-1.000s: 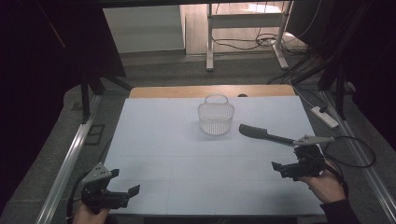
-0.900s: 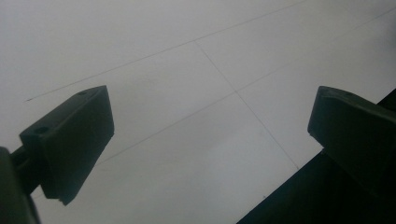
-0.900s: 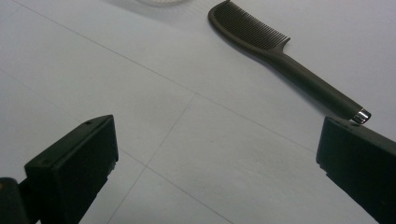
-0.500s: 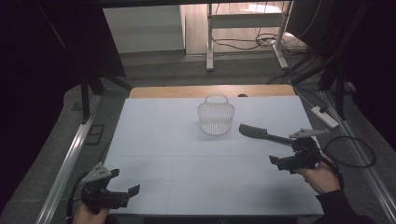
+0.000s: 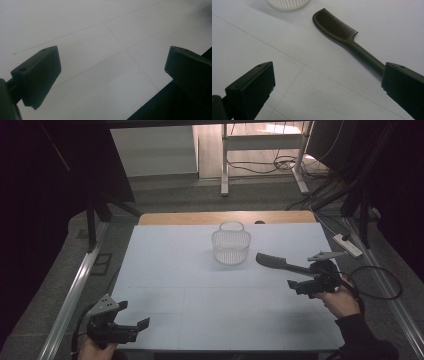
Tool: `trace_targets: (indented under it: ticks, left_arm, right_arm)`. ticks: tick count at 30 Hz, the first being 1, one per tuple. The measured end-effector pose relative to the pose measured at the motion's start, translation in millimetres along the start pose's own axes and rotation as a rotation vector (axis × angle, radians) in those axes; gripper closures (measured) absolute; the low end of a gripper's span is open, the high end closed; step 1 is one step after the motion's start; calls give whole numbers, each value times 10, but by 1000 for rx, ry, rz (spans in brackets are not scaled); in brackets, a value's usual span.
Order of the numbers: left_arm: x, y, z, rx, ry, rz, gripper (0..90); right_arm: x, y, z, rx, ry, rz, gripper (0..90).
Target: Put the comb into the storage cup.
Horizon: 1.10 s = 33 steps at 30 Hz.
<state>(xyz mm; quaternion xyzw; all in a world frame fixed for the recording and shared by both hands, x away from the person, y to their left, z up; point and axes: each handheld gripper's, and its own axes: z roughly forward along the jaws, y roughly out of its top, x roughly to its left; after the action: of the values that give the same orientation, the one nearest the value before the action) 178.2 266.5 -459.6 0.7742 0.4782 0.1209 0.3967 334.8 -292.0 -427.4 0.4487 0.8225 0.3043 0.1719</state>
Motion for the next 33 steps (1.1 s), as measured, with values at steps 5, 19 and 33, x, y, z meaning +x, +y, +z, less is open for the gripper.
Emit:
trace_targets:
  ticks: [5,19,33]
  left_arm:
    - [1,1,0,0,-1,0,16]
    - [6,2,2,-1,-2,-3,17]
    - [11,3,2,-2,-5,-6,17]
  right_arm:
    - [-30,28,33,13,-7,3,0]
    - [-124,119,143,30,-15,24,0]
    - [-245,203,271,61,-27,82,0]
